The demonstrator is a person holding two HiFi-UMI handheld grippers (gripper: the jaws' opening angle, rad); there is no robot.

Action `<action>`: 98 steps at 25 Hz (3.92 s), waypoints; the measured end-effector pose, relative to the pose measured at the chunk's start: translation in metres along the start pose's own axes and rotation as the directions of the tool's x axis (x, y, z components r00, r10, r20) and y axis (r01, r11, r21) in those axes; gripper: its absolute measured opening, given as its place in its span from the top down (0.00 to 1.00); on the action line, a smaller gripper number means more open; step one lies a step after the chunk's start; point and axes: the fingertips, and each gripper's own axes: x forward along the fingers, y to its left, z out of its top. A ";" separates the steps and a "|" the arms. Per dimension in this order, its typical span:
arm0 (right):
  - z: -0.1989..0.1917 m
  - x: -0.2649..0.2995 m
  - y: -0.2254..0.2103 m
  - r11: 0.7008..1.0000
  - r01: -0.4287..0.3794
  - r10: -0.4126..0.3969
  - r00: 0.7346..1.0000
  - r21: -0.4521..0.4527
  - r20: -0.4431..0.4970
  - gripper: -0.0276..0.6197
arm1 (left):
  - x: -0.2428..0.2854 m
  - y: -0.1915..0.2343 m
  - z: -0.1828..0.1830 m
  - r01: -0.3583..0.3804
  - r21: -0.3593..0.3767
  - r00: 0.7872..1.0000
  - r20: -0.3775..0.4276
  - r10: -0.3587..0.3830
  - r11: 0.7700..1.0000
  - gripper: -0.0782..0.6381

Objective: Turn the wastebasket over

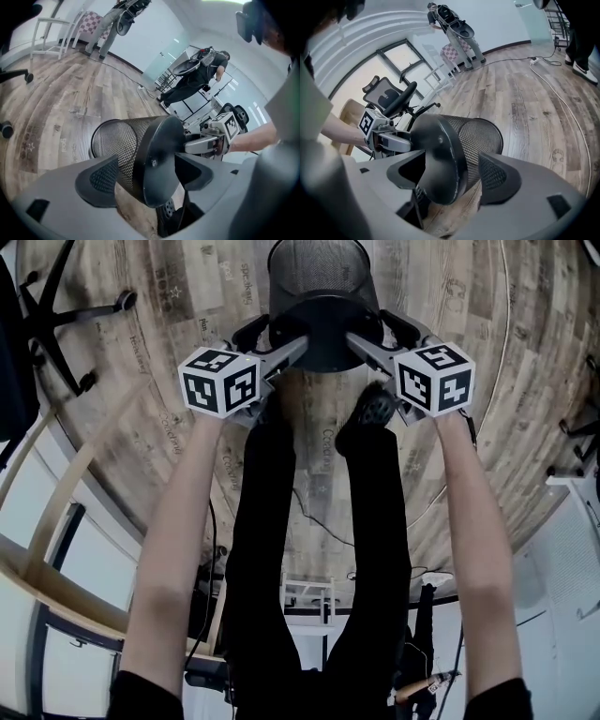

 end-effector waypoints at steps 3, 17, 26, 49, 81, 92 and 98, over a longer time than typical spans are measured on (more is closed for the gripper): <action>-0.009 -0.006 0.005 0.997 -0.061 0.061 0.998 0.056 -0.014 0.42 | -0.003 -0.008 -0.009 0.045 -0.027 0.999 -0.005 -0.045 0.999 0.35; -0.076 -0.022 0.031 0.972 -0.222 0.233 0.943 0.071 -0.239 0.40 | -0.014 -0.030 -0.059 0.184 -0.039 0.964 -0.190 -0.188 0.982 0.30; -0.111 -0.014 0.032 0.977 -0.205 0.213 0.936 0.061 -0.280 0.39 | -0.009 -0.033 -0.104 0.175 -0.002 0.942 -0.289 -0.169 0.984 0.30; -0.185 0.046 -0.005 0.983 -0.117 0.072 0.953 -0.140 -0.294 0.39 | 0.047 0.011 -0.174 0.099 0.252 0.944 -0.331 -0.010 0.963 0.30; -0.059 0.027 -0.017 0.929 -0.053 -0.079 0.939 -0.367 -0.335 0.40 | 0.017 -0.005 -0.150 -0.183 0.114 0.948 -0.244 0.206 0.977 0.30; 0.056 0.068 -0.008 0.846 -0.040 -0.092 0.971 -0.532 -0.219 0.40 | 0.052 -0.013 -0.109 -0.383 0.045 0.905 -0.181 0.384 0.923 0.30; 0.054 0.086 -0.007 0.768 -0.128 -0.082 0.952 -0.628 -0.294 0.40 | 0.071 0.001 -0.113 -0.448 -0.016 0.874 -0.220 0.434 0.894 0.30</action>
